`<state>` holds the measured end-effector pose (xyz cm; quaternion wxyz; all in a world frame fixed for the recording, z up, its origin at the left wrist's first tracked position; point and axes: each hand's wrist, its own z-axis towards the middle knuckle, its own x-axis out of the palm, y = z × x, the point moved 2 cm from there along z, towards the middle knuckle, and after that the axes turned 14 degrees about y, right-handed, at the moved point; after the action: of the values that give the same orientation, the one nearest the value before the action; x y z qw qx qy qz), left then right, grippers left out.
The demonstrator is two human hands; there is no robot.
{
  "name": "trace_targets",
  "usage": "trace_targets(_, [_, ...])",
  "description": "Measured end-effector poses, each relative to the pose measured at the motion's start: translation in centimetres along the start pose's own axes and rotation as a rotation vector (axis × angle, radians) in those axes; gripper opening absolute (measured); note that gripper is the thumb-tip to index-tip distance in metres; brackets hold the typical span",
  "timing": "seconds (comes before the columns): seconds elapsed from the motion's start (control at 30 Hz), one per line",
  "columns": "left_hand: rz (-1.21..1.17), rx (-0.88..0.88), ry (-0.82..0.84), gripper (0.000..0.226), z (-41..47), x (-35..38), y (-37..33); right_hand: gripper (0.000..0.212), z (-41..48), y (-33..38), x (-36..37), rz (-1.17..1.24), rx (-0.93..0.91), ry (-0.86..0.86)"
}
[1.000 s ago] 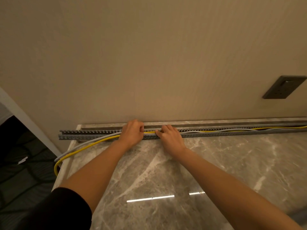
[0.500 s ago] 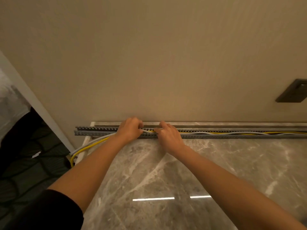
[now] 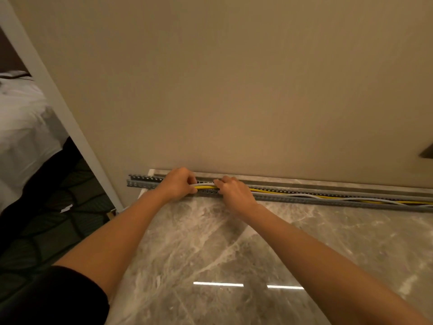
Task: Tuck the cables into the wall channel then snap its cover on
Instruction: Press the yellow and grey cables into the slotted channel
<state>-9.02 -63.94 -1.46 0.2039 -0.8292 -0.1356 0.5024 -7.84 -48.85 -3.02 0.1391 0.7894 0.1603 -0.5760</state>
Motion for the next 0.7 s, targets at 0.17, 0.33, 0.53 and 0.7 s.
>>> trace_targets(0.17, [0.035,-0.015,-0.048,0.012,0.6,-0.7,-0.5,0.042,0.1,0.0,0.1,-0.013,-0.008,0.027])
trace_targets(0.33, [0.374,0.04,-0.178,0.016,0.3,-0.7,-1.0,0.046,0.0,-0.1,-0.2,0.003,0.009,0.03])
trace_targets(0.53, [0.658,0.112,-0.203,0.024,0.7,0.4,-1.1,0.046,0.4,0.0,0.1,-0.034,0.047,0.068])
trace_targets(0.7, [0.656,0.137,-0.135,0.023,0.7,0.6,-0.8,0.056,0.1,0.1,1.3,-0.12,0.047,0.108])
